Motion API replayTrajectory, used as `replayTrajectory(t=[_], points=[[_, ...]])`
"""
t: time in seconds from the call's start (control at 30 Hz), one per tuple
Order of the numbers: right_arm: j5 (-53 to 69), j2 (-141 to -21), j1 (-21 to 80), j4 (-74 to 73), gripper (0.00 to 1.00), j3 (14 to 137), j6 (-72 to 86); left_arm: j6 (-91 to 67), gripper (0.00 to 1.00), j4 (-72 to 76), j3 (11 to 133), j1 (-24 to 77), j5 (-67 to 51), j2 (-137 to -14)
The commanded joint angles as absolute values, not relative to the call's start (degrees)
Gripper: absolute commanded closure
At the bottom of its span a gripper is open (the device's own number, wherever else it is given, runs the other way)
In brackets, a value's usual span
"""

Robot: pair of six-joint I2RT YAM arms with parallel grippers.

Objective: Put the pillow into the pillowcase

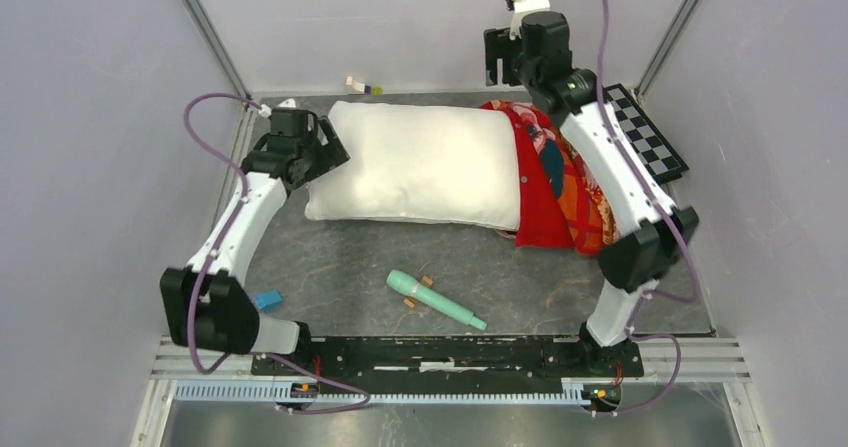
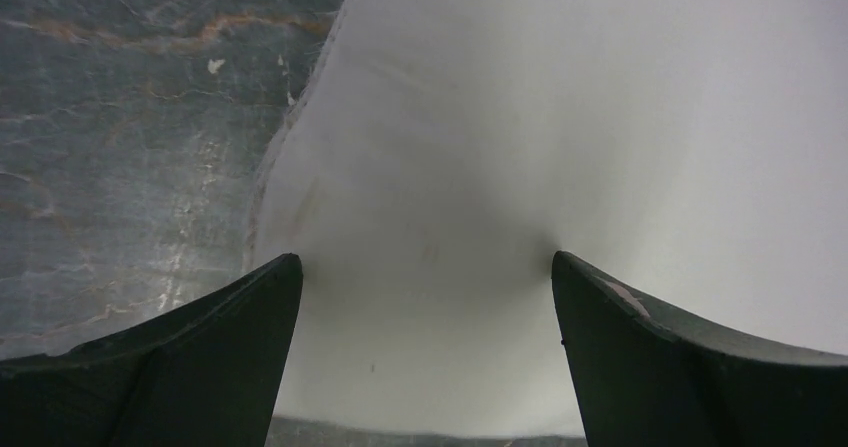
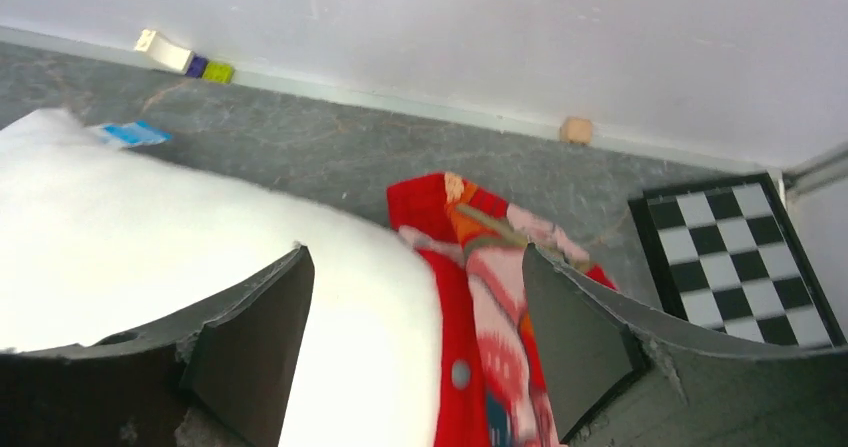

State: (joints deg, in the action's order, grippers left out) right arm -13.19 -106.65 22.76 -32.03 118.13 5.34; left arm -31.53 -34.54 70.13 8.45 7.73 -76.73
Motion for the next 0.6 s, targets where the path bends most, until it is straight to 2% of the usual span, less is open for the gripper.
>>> replayTrajectory(t=[0.0, 0.13, 0.2, 0.33, 0.47, 0.53, 0.57], points=[[-17.5, -93.5, 26.9, -33.5, 0.2, 103.6, 6.7, -34.6, 0.0, -24.7, 68.9, 6.9, -1.8, -82.8], [-21.0, -84.1, 29.5, -29.7, 0.27, 84.3, 9.2, -35.4, 0.0, -23.2, 69.4, 6.4, -3.0, -87.2], [-18.9, -81.8, 29.5, -26.9, 0.29, 77.3, 9.6, -36.0, 0.02, -22.0, 68.3, 6.5, -3.5, -88.2], [-18.9, -81.8, 29.5, -25.3, 0.29, 70.6, 10.7, -37.6, 0.14, -19.6, 65.4, 6.5, -5.2, -89.5], [-24.9, -83.5, 29.4, -26.7, 0.29, 69.9, 10.3, -38.4, 0.26, -19.1, 63.6, 6.8, -4.7, -90.3], [-25.6, -83.9, 28.9, -25.9, 0.29, 69.1, 9.9, -38.8, 0.35, -19.1, 62.6, 7.0, -4.1, -90.3], [-26.9, -84.4, 28.7, -26.4, 0.34, 69.6, 9.9, -39.0, 0.44, -19.1, 62.2, 7.1, -4.0, -90.3]])
